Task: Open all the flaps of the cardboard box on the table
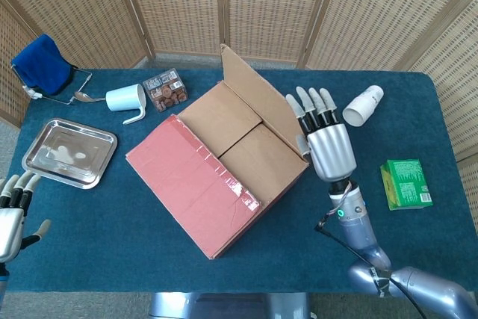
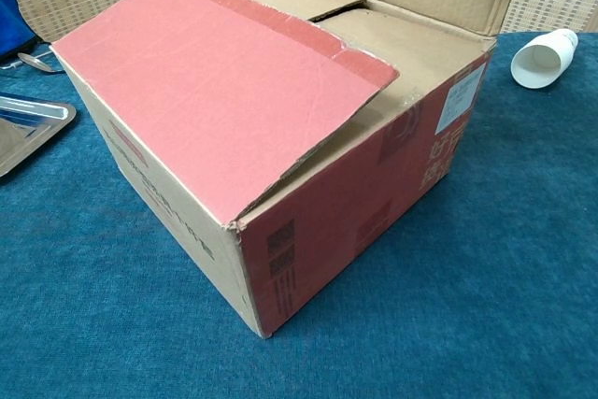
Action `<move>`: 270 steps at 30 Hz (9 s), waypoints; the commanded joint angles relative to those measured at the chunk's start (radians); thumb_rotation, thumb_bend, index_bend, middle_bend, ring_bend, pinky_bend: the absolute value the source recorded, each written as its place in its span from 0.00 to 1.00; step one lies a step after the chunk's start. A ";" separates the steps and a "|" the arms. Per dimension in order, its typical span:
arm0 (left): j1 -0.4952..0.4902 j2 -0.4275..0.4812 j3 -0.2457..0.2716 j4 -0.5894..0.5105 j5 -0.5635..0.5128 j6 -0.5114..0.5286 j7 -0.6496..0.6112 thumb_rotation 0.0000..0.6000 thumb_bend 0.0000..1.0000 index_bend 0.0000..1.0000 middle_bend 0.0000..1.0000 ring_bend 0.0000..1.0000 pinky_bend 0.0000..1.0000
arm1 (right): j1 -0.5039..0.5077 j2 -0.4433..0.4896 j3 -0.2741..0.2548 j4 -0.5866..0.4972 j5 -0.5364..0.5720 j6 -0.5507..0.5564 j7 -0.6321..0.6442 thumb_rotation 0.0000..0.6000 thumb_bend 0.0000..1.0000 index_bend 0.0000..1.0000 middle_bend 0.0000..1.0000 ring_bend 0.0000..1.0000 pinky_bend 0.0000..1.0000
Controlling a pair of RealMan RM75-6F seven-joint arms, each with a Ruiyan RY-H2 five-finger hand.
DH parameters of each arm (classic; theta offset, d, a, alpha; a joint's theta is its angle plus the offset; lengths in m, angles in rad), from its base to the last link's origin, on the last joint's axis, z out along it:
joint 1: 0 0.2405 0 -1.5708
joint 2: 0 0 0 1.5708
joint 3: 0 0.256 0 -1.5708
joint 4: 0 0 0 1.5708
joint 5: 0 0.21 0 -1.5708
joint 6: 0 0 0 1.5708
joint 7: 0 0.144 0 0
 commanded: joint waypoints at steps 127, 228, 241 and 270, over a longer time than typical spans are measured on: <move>-1.112 -0.124 -0.312 -0.222 -1.074 -0.446 0.383 0.00 0.00 0.39 0.00 0.00 0.00 | -0.544 0.438 -0.360 -0.205 -0.235 0.305 0.557 1.00 0.02 0.00 0.00 0.00 0.00; -1.183 -0.108 -0.209 -0.210 -1.150 -0.445 0.656 0.00 0.00 0.78 0.00 0.00 0.00 | -0.564 0.458 -0.325 -0.203 -0.233 0.333 0.647 1.00 0.05 0.00 0.00 0.00 0.00; -1.135 -0.012 -0.199 -0.311 -1.109 -0.471 0.587 0.00 0.00 0.81 0.01 0.00 0.00 | -0.566 0.459 -0.327 -0.206 -0.238 0.334 0.644 1.00 0.05 0.00 0.00 0.00 0.00; -1.062 0.307 -0.216 -0.573 -0.993 -0.582 0.403 0.01 0.00 0.81 0.02 0.00 0.00 | -0.562 0.455 -0.335 -0.216 -0.247 0.317 0.621 1.00 0.05 0.00 0.00 0.00 0.00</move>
